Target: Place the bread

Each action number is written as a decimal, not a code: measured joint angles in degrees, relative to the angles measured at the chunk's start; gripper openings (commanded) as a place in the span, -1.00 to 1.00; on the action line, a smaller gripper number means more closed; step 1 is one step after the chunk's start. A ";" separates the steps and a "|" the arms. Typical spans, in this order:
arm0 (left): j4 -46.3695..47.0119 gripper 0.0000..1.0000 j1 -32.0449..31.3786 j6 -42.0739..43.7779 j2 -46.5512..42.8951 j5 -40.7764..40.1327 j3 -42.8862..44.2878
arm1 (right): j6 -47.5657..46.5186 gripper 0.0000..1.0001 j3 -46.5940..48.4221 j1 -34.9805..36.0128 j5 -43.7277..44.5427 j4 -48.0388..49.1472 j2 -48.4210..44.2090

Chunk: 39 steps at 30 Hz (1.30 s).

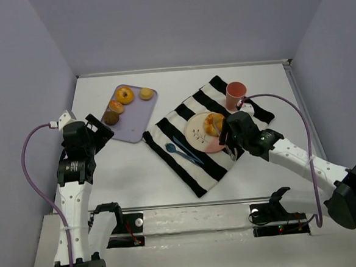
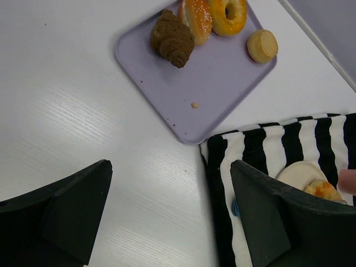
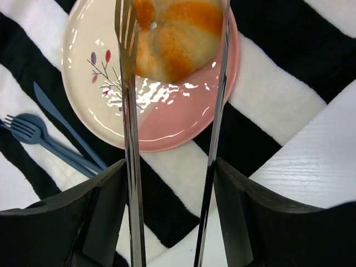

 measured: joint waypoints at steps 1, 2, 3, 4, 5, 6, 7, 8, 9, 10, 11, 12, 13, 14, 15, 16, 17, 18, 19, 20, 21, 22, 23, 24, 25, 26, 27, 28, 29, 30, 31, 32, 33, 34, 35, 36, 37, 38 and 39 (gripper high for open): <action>0.02 0.98 0.00 0.04 0.11 0.11 0.00 | 0.00 0.36 0.09 0.00 0.17 -0.24 -0.90; 0.04 0.98 0.00 0.07 0.20 0.24 0.00 | 0.00 0.38 0.37 0.00 0.50 -0.72 -1.84; 0.09 0.98 0.00 0.09 0.28 0.39 0.00 | 0.00 0.39 0.70 0.00 0.83 -1.16 -2.43; 0.11 0.98 0.00 0.09 0.28 0.48 0.00 | -0.02 0.39 1.31 0.00 1.33 -1.75 -3.21; 0.15 0.98 0.00 0.09 0.26 0.50 0.00 | -0.04 0.39 2.32 0.00 2.01 -2.40 -4.20; 0.22 0.98 0.00 0.09 0.26 0.52 0.00 | -0.07 0.39 3.17 0.00 2.67 -2.91 -4.76; 0.31 0.98 0.00 0.09 0.26 0.55 0.00 | -0.11 0.36 4.24 0.00 3.50 -3.43 -5.33; 0.37 0.98 0.00 0.09 0.26 0.63 0.00 | -0.15 0.36 4.94 0.00 4.07 -3.85 -5.60; 0.37 0.98 0.00 0.09 0.26 0.68 0.00 | -0.24 0.35 5.90 0.00 4.90 -4.31 -5.84; 0.37 0.98 0.00 0.09 0.26 0.68 0.00 | -0.46 0.35 6.60 0.00 5.44 -4.63 -5.97; 0.42 0.98 0.00 0.11 0.26 0.70 0.00 | -0.87 0.34 7.58 0.00 5.99 -5.05 -6.01; 0.42 0.98 0.00 0.11 0.26 0.70 0.00 | -1.64 0.32 8.63 0.00 6.19 -5.57 -5.90; 0.44 0.98 0.00 0.11 0.26 0.72 0.00 | -2.32 0.31 9.46 0.00 6.19 -5.90 -5.73; 0.44 0.98 0.00 0.11 0.26 0.74 0.00 | -3.69 0.31 10.78 -0.09 6.14 -6.01 -5.27; 0.48 0.98 0.00 0.09 0.26 0.76 0.00 | -4.66 0.31 11.89 -0.20 5.81 -6.05 -4.68; 0.52 0.98 0.00 0.09 0.26 0.79 0.00 | -6.75 0.31 14.14 -0.22 4.81 -5.64 -3.23; 0.59 0.98 0.00 0.09 0.26 0.85 0.00 | -7.78 0.30 15.65 -0.22 4.09 -5.16 -2.08; 0.63 0.98 0.00 0.09 0.26 0.87 0.00 | -9.27 0.30 17.51 -0.24 2.36 -4.48 -0.17; 0.68 0.98 0.00 0.09 0.26 0.87 0.00 | -10.19 0.30 19.17 -0.31 1.05 -4.28 1.49; 0.70 0.98 0.00 0.09 0.24 0.87 0.00 | -11.85 0.30 21.88 -0.20 -1.44 -2.56 4.31; 0.76 0.98 0.00 0.09 0.24 0.87 0.00 | -13.25 0.30 25.18 -0.11 -3.69 -1.99 8.44; 0.74 0.98 0.00 0.09 0.22 0.87 0.00 | -14.10 0.29 27.93 0.35 -5.20 -0.94 11.91; 0.76 0.98 0.00 0.09 0.22 0.87 0.00 | -15.63 0.29 30.71 0.61 -7.10 0.50 15.91; 0.76 0.98 0.00 0.09 0.22 0.87 0.00 | -16.33 0.29 32.68 1.01 -8.26 1.07 18.80; 0.76 0.98 0.00 0.09 0.22 0.85 0.00 | -17.51 0.29 35.47 1.64 -9.86 2.25 23.23; 0.79 0.98 0.00 0.09 0.22 0.87 0.00 | -18.64 0.29 38.64 2.10 -11.19 1.53 26.73; 0.76 0.98 0.00 0.09 0.22 0.87 0.00 | -19.50 0.30 42.10 2.69 -12.39 1.62 31.15; 0.81 0.98 0.00 0.09 0.24 0.87 0.00 | -20.06 0.30 46.21 3.02 -13.44 1.38 35.60; 0.79 0.98 0.00 0.09 0.24 0.87 0.00 | -20.39 0.31 48.59 3.26 -14.19 1.40 38.32; 0.79 0.98 0.00 0.09 0.28 0.90 0.00 | -21.03 0.31 52.94 3.58 -14.88 1.79 43.12; 0.79 0.98 0.00 0.09 0.33 0.90 0.00 | -21.46 0.32 56.15 3.82 -15.39 1.55 46.36; 0.79 0.98 0.00 0.09 0.42 0.90 0.00 | -21.70 0.32 58.14 3.93 -15.96 1.40 48.96; 0.76 0.98 0.00 0.09 0.52 0.90 0.00 | -21.99 0.34 62.71 4.00 -16.22 -0.07 52.83; 0.79 0.98 0.00 0.09 0.61 0.90 0.00 | -22.29 0.35 66.01 3.98 -16.52 -0.74 55.87; 0.76 0.98 0.00 0.09 0.66 0.90 0.00 | -22.40 0.37 68.48 3.93 -16.81 -1.22 57.99; 0.76 0.98 0.00 0.09 0.70 0.90 0.00 | -22.58 0.38 72.59 3.93 -16.92 -2.08 60.89; 0.79 0.98 0.00 0.09 0.70 0.90 0.00 | -22.82 0.39 77.59 3.93 -16.98 -2.78 64.85; 0.79 0.98 0.00 0.09 0.70 0.90 0.00 | -22.84 0.40 79.76 3.93 -16.96 -3.04 66.60; 0.79 0.98 0.00 0.09 0.70 0.90 0.00 | -22.84 0.41 81.99 3.93 -16.90 -3.50 68.30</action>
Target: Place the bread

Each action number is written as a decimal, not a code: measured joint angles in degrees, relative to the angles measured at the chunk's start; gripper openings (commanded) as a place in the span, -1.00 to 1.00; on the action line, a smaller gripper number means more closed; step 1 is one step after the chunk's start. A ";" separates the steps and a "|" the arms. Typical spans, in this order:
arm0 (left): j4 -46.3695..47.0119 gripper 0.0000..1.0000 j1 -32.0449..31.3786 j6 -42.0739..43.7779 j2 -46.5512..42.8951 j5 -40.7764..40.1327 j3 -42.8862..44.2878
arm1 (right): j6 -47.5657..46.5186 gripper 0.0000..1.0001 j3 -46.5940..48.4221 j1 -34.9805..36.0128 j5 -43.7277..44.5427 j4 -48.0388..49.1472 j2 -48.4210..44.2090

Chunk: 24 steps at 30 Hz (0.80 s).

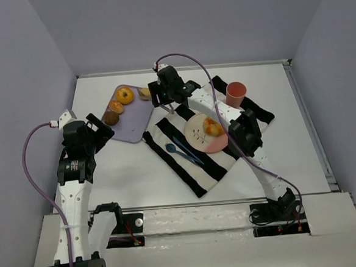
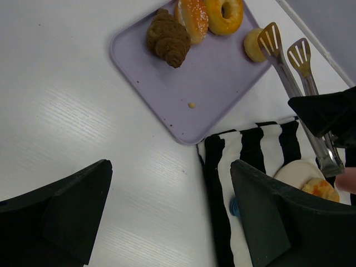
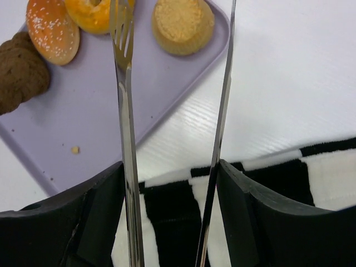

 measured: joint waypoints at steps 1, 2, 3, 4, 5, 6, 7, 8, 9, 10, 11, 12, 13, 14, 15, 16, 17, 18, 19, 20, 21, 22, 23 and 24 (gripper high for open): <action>0.00 0.98 0.00 0.00 0.02 0.02 0.00 | -0.09 0.41 2.86 0.00 0.33 -0.76 2.08; 0.00 0.98 0.00 0.02 0.04 0.02 0.00 | -0.17 0.42 4.35 0.00 0.55 -1.05 3.45; 0.00 0.98 0.00 0.00 0.07 0.04 0.00 | -0.17 0.42 5.29 -0.02 0.76 -1.38 4.39; 0.00 0.98 0.00 0.00 0.11 0.04 0.00 | -0.20 0.42 6.60 -0.02 0.92 -1.75 5.40; 0.00 0.98 0.00 0.00 0.17 0.04 0.00 | -0.22 0.42 7.65 -0.04 1.03 -2.10 6.38; -0.02 0.98 0.04 0.02 0.26 0.04 0.00 | -0.20 0.42 8.26 -0.04 1.05 -2.34 6.91; -0.02 0.98 0.11 0.00 0.26 0.07 0.00 | -0.17 0.42 9.31 -0.04 1.07 -2.56 7.98; -0.02 0.98 0.15 0.02 0.28 0.09 0.00 | -0.17 0.41 9.99 -0.04 1.09 -2.58 8.63; 0.00 0.98 0.17 0.00 0.28 0.07 0.00 | -0.17 0.40 10.56 -0.04 1.05 -2.54 9.25; 0.00 0.98 0.26 0.00 0.26 0.09 0.00 | -0.17 0.37 10.95 -0.04 0.96 -2.49 9.92; 0.00 0.98 0.28 0.00 0.26 0.09 0.00 | -0.20 0.36 11.39 -0.04 0.85 -2.51 10.58; 0.00 0.98 0.33 0.02 0.26 0.09 0.00 | -0.20 0.33 11.74 -0.04 0.59 -2.49 11.13; 0.00 0.98 0.37 0.02 0.26 0.11 0.00 | -0.20 0.25 12.04 -0.04 0.39 -2.49 11.78; 0.00 0.98 0.37 0.00 0.26 0.09 0.00 | -0.24 0.21 12.15 -0.04 0.26 -2.47 12.09; 0.00 0.98 0.37 0.02 0.26 0.13 0.00 | -0.26 0.17 12.22 -0.07 0.13 -2.45 12.50; 0.00 0.98 0.37 0.00 0.26 0.15 0.00 | -0.26 0.08 12.39 -0.07 0.09 -2.49 12.83; 0.00 0.98 0.37 0.00 0.26 0.20 0.00 | -0.24 0.04 12.41 -0.11 0.02 -2.47 13.05; 0.00 0.98 0.37 0.02 0.26 0.20 0.00 | -0.17 0.03 12.41 -0.15 0.07 -2.49 13.18; 0.00 0.98 0.37 0.00 0.26 0.22 0.00 | -0.17 -0.01 12.41 -0.17 0.02 -2.47 13.20; 0.00 0.98 0.37 0.00 0.26 0.24 0.00 | -0.17 -0.01 12.41 -0.22 -0.02 -2.45 13.20; 0.00 0.98 0.37 0.00 0.26 0.24 0.00 | -0.13 -0.01 12.41 -0.22 0.00 -2.29 13.20; 0.00 0.98 0.37 0.00 0.26 0.24 0.00 | -0.15 -0.02 12.41 -0.22 0.04 -2.19 13.20; 0.00 0.98 0.39 0.00 0.26 0.26 0.00 | -0.17 -0.02 12.41 -0.22 0.02 -2.12 13.20; 0.00 0.98 0.37 0.00 0.26 0.28 0.00 | -0.17 -0.02 12.41 -0.22 0.04 -2.10 13.20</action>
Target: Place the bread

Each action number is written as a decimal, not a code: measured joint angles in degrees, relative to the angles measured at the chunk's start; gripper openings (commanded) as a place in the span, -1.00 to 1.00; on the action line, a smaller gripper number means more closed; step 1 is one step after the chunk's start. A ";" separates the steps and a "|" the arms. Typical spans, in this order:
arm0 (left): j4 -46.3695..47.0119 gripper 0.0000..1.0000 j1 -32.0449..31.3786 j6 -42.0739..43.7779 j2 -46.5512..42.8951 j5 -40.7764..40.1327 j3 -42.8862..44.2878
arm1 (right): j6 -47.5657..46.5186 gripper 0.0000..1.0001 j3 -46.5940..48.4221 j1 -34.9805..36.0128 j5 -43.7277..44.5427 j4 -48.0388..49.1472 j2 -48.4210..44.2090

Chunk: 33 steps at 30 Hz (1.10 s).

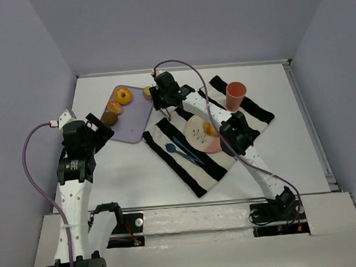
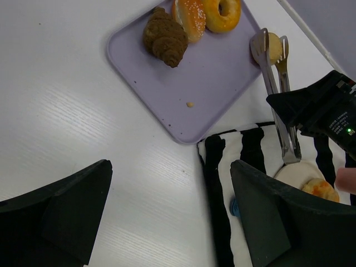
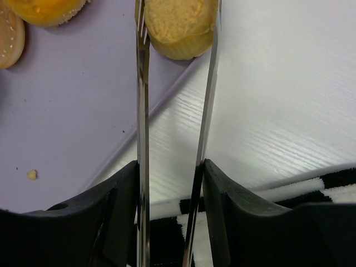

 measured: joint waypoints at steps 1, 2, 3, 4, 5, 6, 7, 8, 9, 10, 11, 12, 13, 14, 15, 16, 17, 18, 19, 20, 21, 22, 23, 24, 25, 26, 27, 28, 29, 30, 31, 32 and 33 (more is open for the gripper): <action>0.00 0.98 0.02 0.00 0.00 0.09 0.00 | 0.02 -0.02 0.00 0.00 0.09 0.09 0.00; 0.00 0.98 0.00 0.00 0.00 0.13 0.00 | 0.00 -0.02 0.00 0.00 0.26 0.17 0.00; 0.00 0.98 0.02 0.00 0.00 0.17 0.00 | -0.02 -0.02 0.00 0.00 0.31 0.26 -0.02; 0.00 0.98 0.02 0.00 0.00 0.20 0.00 | -0.04 -0.01 -0.07 0.00 0.48 0.48 -0.04; 0.00 0.98 0.00 0.00 0.00 0.22 0.00 | -0.07 -0.01 -0.09 0.00 0.52 0.55 -0.04; 0.00 0.98 0.02 0.00 0.00 0.28 0.00 | -0.17 -0.01 -0.22 0.00 0.66 0.70 -0.09; 0.00 0.98 0.02 0.00 0.00 0.33 0.00 | -0.24 0.00 -0.68 0.00 0.90 0.98 -0.31; 0.00 0.98 0.02 0.00 0.00 0.39 0.00 | -0.42 0.00 -1.05 0.00 0.98 1.09 -0.52; 0.00 0.98 0.02 0.00 0.00 0.44 0.00 | -0.76 0.00 -1.46 0.00 1.14 1.18 -0.87; 0.00 0.98 0.02 0.00 0.00 0.52 0.00 | -0.85 0.00 -1.79 0.00 1.18 1.20 -1.20; 0.00 0.98 0.02 0.00 0.00 0.63 0.00 | -1.09 0.00 -1.95 0.00 1.18 1.20 -1.57; 0.02 0.98 0.02 0.00 0.00 0.74 0.00 | -1.29 0.00 -1.95 0.00 1.18 1.22 -1.81; 0.02 0.98 0.02 0.00 0.00 0.83 0.00 | -1.36 0.00 -1.95 0.00 1.18 1.36 -2.05; 0.02 0.98 0.04 0.00 0.00 0.96 0.00 | -1.53 0.00 -1.95 0.00 1.16 1.57 -2.38; 0.02 0.98 0.11 0.00 0.00 1.03 0.00 | -1.66 0.00 -1.95 0.00 1.14 1.81 -2.71; 0.02 0.98 0.11 0.02 0.00 1.05 0.00 | -1.73 -0.05 -1.95 0.00 1.11 2.10 -3.04; 0.02 0.98 0.13 0.00 0.00 1.05 0.00 | -1.77 -0.08 -1.95 0.00 1.05 2.40 -3.30; 0.02 0.98 0.13 0.00 0.00 1.07 0.00 | -1.79 -0.09 -1.95 0.00 0.90 2.64 -3.45; 0.04 0.98 0.17 0.00 0.00 1.11 0.00 | -1.84 -0.09 -1.95 0.00 0.79 2.75 -3.65; 0.04 0.98 0.22 0.00 0.00 1.16 0.00 | -1.86 -0.11 -1.95 0.00 0.63 2.80 -3.82; 0.04 0.98 0.31 0.02 0.00 1.20 0.00 | -1.86 -0.12 -1.95 0.00 0.46 2.80 -4.04; 0.04 0.98 0.37 0.02 0.00 1.20 0.00 | -1.86 -0.14 -2.10 0.00 0.33 2.89 -4.31; 0.04 0.98 0.37 0.02 0.00 1.22 0.00 | -1.75 -0.15 -3.19 0.00 0.15 3.10 -5.14; 0.04 0.98 0.37 0.02 0.00 1.20 0.00 | -1.70 -0.18 -4.17 0.00 -0.02 3.15 -5.90; 0.04 0.98 0.37 0.02 0.00 1.22 0.00 | -1.64 -0.21 -5.70 0.00 -0.07 3.19 -7.17; 0.04 0.98 0.37 0.02 0.00 1.22 0.00 | -1.22 -0.22 -10.69 0.00 -0.09 4.48 -10.34; 0.07 0.98 0.37 0.02 0.00 1.25 0.00 | -0.81 -0.22 -14.86 0.00 -0.07 4.68 -13.27; 0.07 0.98 0.37 0.02 0.00 1.27 0.00 | -0.66 -0.22 -18.38 0.00 -0.07 4.48 -16.26; 0.09 0.98 0.37 0.02 0.00 1.33 0.00 | -0.39 -0.22 -22.75 0.00 -0.04 6.29 -19.30; 0.20 0.98 0.37 0.04 0.00 1.44 0.00 | 0.00 -0.22 -26.84 0.00 0.07 7.93 -21.99; 0.24 0.98 0.37 0.07 0.02 1.62 0.00 | 0.59 -0.22 -34.69 0.00 0.22 9.86 -27.43; 0.31 0.98 0.37 0.07 0.00 1.79 0.00 | 1.31 -0.21 -42.16 0.00 0.31 10.95 -33.16; 0.33 0.98 0.37 0.07 0.00 1.88 0.00 | 1.92 -0.21 -47.82 0.00 0.59 12.31 -37.70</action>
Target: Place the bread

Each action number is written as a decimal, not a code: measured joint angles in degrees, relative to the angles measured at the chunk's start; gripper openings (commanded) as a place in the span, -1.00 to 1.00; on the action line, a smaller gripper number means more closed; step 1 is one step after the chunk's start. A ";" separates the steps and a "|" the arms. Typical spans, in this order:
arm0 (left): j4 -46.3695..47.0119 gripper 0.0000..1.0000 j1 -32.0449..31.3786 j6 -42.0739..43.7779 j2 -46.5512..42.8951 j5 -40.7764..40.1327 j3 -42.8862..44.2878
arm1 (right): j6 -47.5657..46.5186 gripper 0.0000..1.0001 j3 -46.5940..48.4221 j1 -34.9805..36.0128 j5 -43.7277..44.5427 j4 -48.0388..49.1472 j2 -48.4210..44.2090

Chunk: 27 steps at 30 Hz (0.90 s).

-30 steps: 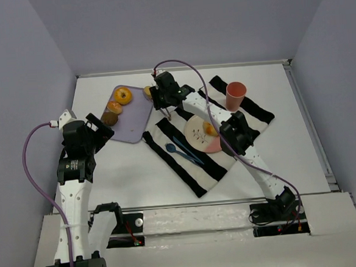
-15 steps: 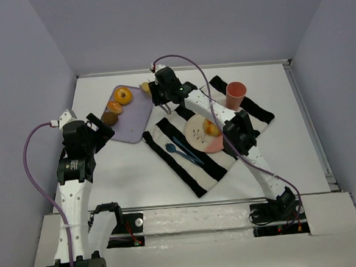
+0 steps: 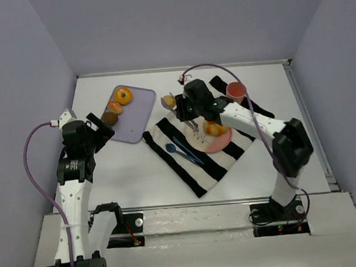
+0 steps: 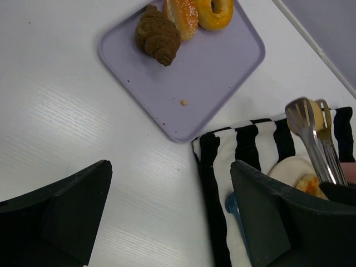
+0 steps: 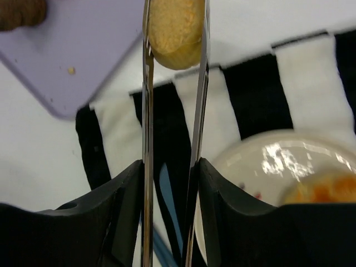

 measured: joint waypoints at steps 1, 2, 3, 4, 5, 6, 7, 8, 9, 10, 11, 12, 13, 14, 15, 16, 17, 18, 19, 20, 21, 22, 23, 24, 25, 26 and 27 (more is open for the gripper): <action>0.11 0.98 0.00 0.00 0.00 0.07 0.00 | 0.50 -0.18 -4.90 0.00 0.33 0.61 -4.15; 0.11 0.98 0.00 0.00 0.00 0.35 -0.02 | 1.42 -0.17 -10.56 0.00 0.72 1.38 -9.55; 0.13 0.98 0.00 0.00 0.00 0.76 -0.02 | 2.10 -0.17 -14.05 0.00 0.94 2.27 -12.74; 0.11 0.98 0.00 0.00 0.00 0.98 -0.02 | 3.28 -0.17 -20.33 0.00 1.40 3.72 -18.69; 0.15 0.98 0.00 0.00 0.00 1.22 -0.02 | 3.82 -0.17 -23.26 0.00 1.62 4.37 -21.53; 0.13 0.98 0.00 0.00 0.00 1.38 -0.04 | 4.55 -0.17 -26.43 0.00 1.84 4.59 -24.74; 0.15 0.98 0.00 0.00 0.00 1.55 -0.04 | 5.53 -0.17 -29.70 0.00 2.03 4.74 -27.98; 0.13 0.98 0.00 0.00 0.00 1.64 -0.04 | 6.45 -0.16 -32.63 0.00 2.14 5.44 -30.40; 0.13 0.98 0.00 0.00 0.00 1.68 -0.04 | 7.06 -0.15 -34.97 0.00 2.32 5.57 -32.17; 0.13 0.98 0.00 0.00 0.00 1.70 -0.04 | 7.50 -0.13 -36.26 0.00 2.49 5.33 -33.20; 0.13 0.98 0.00 -0.02 0.00 1.73 -0.04 | 8.15 -0.10 -38.34 0.00 2.75 5.40 -34.42; 0.15 0.98 0.00 0.00 0.00 1.73 -0.04 | 8.70 -0.08 -40.28 0.00 3.17 5.25 -35.71; 0.13 0.98 0.00 0.00 0.00 1.73 -0.04 | 9.03 -0.04 -41.59 0.00 3.43 4.85 -36.61; 0.13 0.98 0.00 0.00 0.00 1.70 -0.04 | 9.25 -0.02 -42.66 0.00 3.78 4.37 -37.40; 0.13 0.98 0.00 0.00 0.00 1.73 -0.04 | 9.44 -0.01 -43.47 0.00 4.00 3.69 -38.12; 0.13 0.98 0.00 0.00 0.00 1.73 -0.04 | 9.55 0.03 -44.06 0.00 4.33 3.10 -38.84; 0.13 0.98 0.00 -0.02 0.00 1.70 -0.04 | 9.73 0.06 -44.17 0.00 4.52 2.56 -39.23; 0.13 0.98 0.00 -0.02 0.00 1.70 -0.04 | 9.97 0.09 -44.19 0.00 4.76 2.43 -39.54; 0.13 0.98 0.00 -0.02 0.00 1.70 -0.04 | 10.23 0.17 -44.19 0.00 4.94 2.43 -39.65; 0.13 0.98 0.00 -0.02 0.00 1.70 -0.04 | 10.34 0.22 -44.24 0.00 5.20 2.45 -39.69; 0.13 0.98 0.00 -0.02 0.00 1.70 -0.04 | 10.60 0.25 -44.37 0.00 5.57 2.45 -39.69; 0.13 0.98 0.00 -0.02 0.00 1.70 -0.04 | 10.88 0.30 -44.59 0.00 5.90 2.36 -39.67; 0.13 0.98 0.00 -0.02 0.00 1.70 -0.04 | 10.91 0.32 -44.83 0.00 6.14 2.34 -39.60; 0.13 0.98 0.00 -0.02 0.00 1.70 -0.04 | 11.02 0.33 -44.89 0.00 6.32 2.14 -39.54; 0.13 0.98 0.00 -0.02 0.00 1.70 -0.04 | 11.04 0.34 -44.89 0.00 6.43 2.01 -39.45; 0.13 0.98 0.00 -0.02 0.00 1.70 -0.04 | 11.06 0.36 -44.87 0.00 6.56 1.95 -39.45; 0.13 0.98 0.00 -0.02 0.00 1.70 -0.04 | 11.06 0.36 -44.87 0.00 6.60 1.97 -39.47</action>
